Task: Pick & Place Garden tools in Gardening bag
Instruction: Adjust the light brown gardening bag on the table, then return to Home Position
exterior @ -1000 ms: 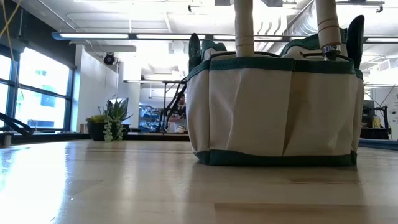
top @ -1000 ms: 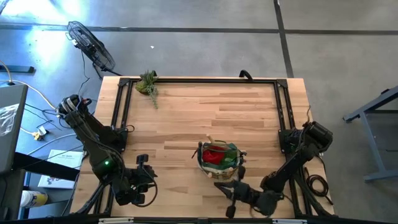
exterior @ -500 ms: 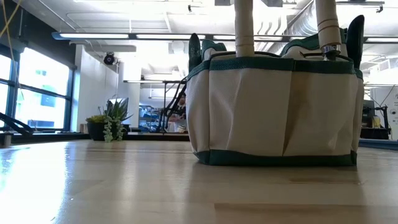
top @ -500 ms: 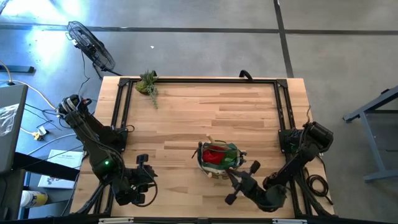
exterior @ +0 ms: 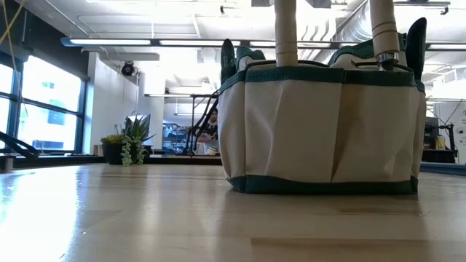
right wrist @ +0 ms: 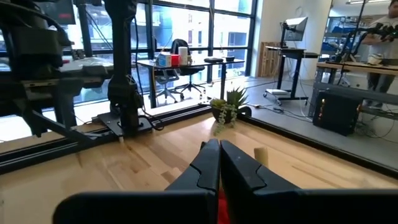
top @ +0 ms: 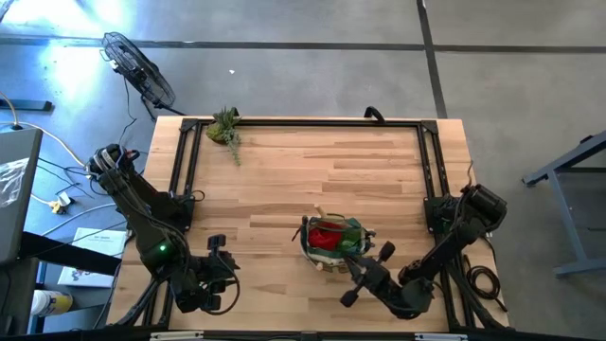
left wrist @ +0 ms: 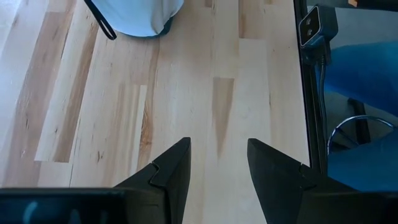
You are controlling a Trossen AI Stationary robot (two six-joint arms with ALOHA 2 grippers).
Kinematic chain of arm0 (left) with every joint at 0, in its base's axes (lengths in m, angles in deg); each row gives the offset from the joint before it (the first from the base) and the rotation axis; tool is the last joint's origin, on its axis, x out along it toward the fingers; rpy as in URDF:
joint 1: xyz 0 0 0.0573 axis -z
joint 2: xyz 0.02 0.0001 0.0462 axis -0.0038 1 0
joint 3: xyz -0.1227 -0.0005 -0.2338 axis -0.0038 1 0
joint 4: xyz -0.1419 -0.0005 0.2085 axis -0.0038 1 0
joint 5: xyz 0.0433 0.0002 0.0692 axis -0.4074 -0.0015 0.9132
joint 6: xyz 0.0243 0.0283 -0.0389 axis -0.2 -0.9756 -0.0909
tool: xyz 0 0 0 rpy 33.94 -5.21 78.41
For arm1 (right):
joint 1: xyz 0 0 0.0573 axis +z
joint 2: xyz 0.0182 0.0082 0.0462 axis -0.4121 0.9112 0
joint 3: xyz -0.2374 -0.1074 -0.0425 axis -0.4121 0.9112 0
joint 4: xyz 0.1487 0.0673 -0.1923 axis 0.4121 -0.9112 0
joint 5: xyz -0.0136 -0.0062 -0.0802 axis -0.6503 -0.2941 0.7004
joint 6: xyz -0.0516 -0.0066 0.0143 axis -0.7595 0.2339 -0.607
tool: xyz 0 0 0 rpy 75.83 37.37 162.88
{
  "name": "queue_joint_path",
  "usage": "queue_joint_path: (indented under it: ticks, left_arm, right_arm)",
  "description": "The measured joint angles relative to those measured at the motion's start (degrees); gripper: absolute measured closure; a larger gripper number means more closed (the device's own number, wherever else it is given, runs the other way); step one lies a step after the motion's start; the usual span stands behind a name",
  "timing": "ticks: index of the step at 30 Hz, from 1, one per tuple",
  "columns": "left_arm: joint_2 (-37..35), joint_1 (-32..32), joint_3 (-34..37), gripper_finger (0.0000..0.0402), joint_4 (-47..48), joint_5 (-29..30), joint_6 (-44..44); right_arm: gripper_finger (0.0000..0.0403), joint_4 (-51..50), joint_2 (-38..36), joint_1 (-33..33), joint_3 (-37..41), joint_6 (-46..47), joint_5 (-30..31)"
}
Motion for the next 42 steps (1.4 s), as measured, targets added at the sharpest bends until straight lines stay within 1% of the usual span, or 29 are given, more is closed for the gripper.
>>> queue_joint_path:
  ticks: [3,12,18,22,32,42]
  left_arm:
    - [0.0,0.0,0.0,0.0249,0.0,-1.1,0.2]
    - [0.0,0.0,0.0,0.0249,0.0,-1.2,0.2]
    - [0.0,0.0,0.0,0.0249,0.0,-1.0,0.2]
    - [0.0,0.0,0.0,0.0249,0.0,-1.0,0.2]
    - [0.0,0.0,0.0,0.0249,0.0,-0.9,0.2]
    - [0.0,0.0,0.0,0.0249,0.0,-0.9,0.2]
  right_arm:
    - [0.0400,0.1,0.0,0.5,2.1,3.5,-0.1]
    - [0.0400,0.3,0.0,0.9,9.9,20.4,0.0]
    - [0.0400,0.1,0.0,2.0,11.4,24.7,-0.1]
    - [0.0400,1.2,0.0,2.8,11.5,23.9,-0.1]
    - [0.0400,14.9,0.1,2.8,11.5,8.7,0.0]
    - [0.0400,13.1,0.1,4.1,8.0,6.9,0.0]
